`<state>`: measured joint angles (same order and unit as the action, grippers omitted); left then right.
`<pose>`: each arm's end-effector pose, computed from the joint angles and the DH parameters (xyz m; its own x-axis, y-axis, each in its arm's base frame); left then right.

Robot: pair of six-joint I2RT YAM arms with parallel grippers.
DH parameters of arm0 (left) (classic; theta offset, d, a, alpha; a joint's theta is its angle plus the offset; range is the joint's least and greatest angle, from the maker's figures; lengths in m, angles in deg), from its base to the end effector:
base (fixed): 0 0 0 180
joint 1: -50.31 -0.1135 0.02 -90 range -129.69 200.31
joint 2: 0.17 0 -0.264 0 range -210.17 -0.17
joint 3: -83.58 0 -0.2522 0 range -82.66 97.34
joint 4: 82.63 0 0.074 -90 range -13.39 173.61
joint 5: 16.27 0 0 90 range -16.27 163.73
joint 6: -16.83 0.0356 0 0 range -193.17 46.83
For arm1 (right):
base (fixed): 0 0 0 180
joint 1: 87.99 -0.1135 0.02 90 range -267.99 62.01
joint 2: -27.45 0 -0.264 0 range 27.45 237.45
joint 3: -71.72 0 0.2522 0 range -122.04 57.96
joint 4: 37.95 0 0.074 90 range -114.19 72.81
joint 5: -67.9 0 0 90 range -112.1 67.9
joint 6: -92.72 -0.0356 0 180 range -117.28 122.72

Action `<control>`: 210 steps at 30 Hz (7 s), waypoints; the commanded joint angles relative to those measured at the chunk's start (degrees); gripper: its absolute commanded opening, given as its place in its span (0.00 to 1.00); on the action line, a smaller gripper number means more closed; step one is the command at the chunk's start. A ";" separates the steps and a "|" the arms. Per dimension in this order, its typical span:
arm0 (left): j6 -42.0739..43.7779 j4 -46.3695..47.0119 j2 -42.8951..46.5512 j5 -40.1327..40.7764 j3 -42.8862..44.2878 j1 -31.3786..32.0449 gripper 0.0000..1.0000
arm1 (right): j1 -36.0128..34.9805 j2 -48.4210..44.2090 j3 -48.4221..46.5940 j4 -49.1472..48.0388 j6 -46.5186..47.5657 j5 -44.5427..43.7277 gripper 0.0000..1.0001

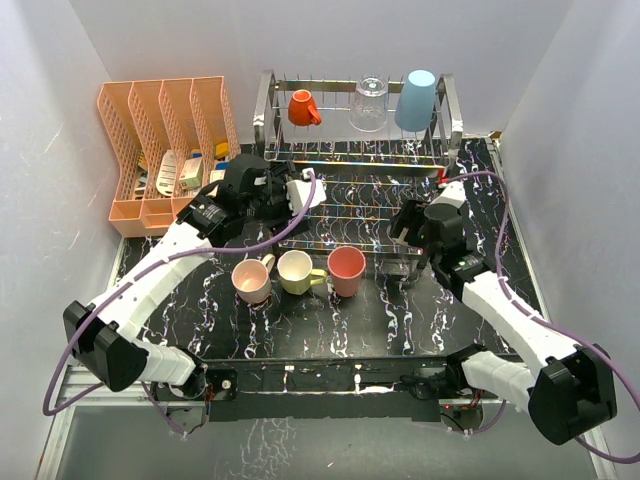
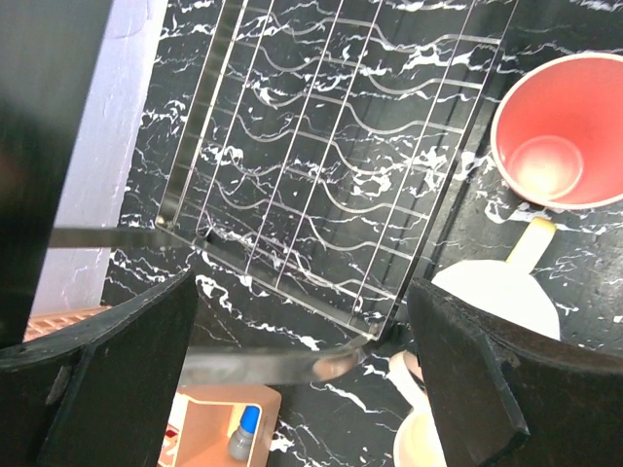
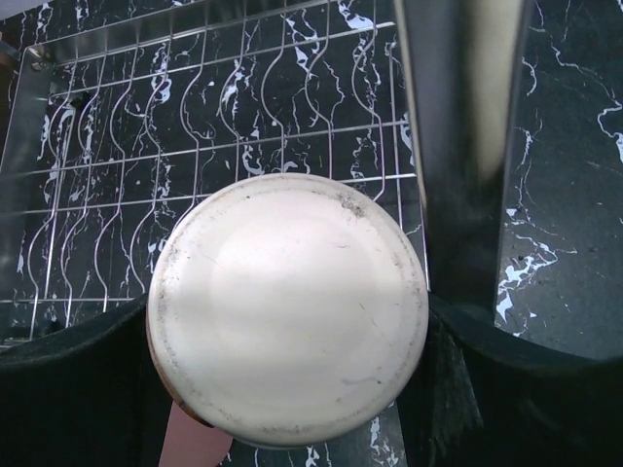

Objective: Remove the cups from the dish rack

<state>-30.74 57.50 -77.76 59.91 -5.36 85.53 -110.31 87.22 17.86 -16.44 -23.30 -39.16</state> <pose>0.2449 -0.1833 0.3818 0.2277 0.6412 -0.7328 0.7874 0.3214 0.5259 0.2203 0.0791 0.2659 -0.4364 0.2742 -0.8569 0.0771 0.9603 0.2680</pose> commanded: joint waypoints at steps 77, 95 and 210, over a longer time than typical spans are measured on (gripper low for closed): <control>-25.12 14.60 -11.37 4.32 9.84 17.55 0.00 | 15.49 -8.08 7.55 -12.77 -61.03 58.35 0.98; -20.07 -14.35 -36.86 2.27 41.74 17.59 0.00 | 22.02 -9.51 -13.24 30.63 -23.68 0.84 0.98; -19.37 -35.01 2.50 0.92 19.31 -5.56 0.97 | 13.65 49.97 -94.28 13.20 10.70 11.03 0.98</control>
<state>-49.01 22.14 -77.43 61.04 13.98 80.13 -96.50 135.52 -76.08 3.47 -15.83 -27.03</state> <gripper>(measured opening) 0.971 0.976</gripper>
